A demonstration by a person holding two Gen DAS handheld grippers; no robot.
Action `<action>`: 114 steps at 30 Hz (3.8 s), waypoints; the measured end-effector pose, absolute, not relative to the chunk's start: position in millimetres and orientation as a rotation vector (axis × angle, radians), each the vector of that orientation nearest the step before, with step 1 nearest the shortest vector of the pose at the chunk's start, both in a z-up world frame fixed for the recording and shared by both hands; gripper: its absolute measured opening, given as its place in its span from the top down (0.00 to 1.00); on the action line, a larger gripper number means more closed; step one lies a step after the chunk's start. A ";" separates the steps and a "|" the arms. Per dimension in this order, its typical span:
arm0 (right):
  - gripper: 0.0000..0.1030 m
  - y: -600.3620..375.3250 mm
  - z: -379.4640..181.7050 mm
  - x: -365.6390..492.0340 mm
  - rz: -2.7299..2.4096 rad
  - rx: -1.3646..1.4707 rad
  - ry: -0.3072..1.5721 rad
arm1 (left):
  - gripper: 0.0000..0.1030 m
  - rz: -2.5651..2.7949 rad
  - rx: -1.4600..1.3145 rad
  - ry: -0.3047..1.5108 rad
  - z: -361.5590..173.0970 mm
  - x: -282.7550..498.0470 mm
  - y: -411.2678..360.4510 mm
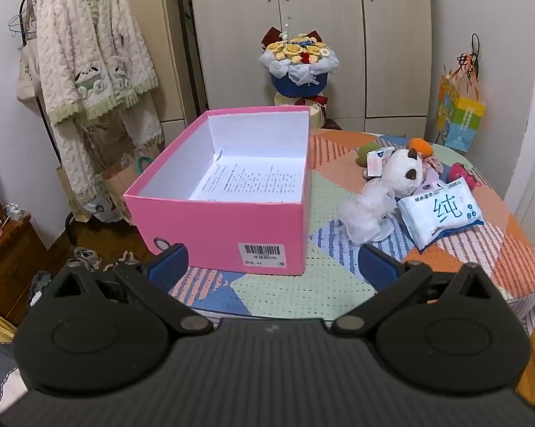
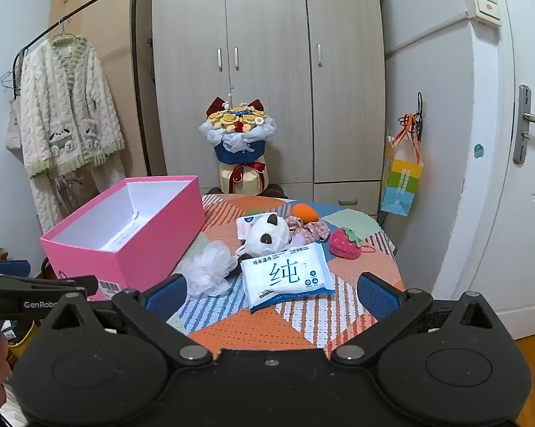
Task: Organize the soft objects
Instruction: 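Move the left tool toward the white wet-wipes pack on the table, then close the left gripper on the white wet-wipes pack and lift it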
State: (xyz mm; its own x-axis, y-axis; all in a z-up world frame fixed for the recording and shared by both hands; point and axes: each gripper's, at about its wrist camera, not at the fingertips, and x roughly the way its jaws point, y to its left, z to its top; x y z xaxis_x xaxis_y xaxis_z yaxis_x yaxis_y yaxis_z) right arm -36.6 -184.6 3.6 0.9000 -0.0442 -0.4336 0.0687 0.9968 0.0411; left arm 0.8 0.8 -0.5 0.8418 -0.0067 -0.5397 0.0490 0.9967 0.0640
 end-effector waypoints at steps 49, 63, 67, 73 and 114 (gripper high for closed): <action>0.00 -191.4 -3.4 -37.0 -0.084 0.035 0.463 | 0.00 -0.070 0.138 0.602 -4.7 -5.3 -4.7; 0.00 -194.0 -8.3 -34.3 -0.085 0.042 0.474 | 0.00 -0.077 0.156 0.607 -9.1 -5.7 -10.6; 0.00 -194.8 -8.7 -34.7 -0.085 0.041 0.470 | 0.00 -0.078 0.154 0.606 -8.4 -5.4 -10.5; 0.00 -200.1 -6.0 -34.4 -0.081 0.030 0.458 | 0.00 -0.086 0.146 0.601 -5.5 -1.7 -14.0; 0.01 -256.5 -117.0 134.9 0.228 -0.163 0.532 | 0.31 -0.547 -0.124 0.770 -105.4 158.2 -125.6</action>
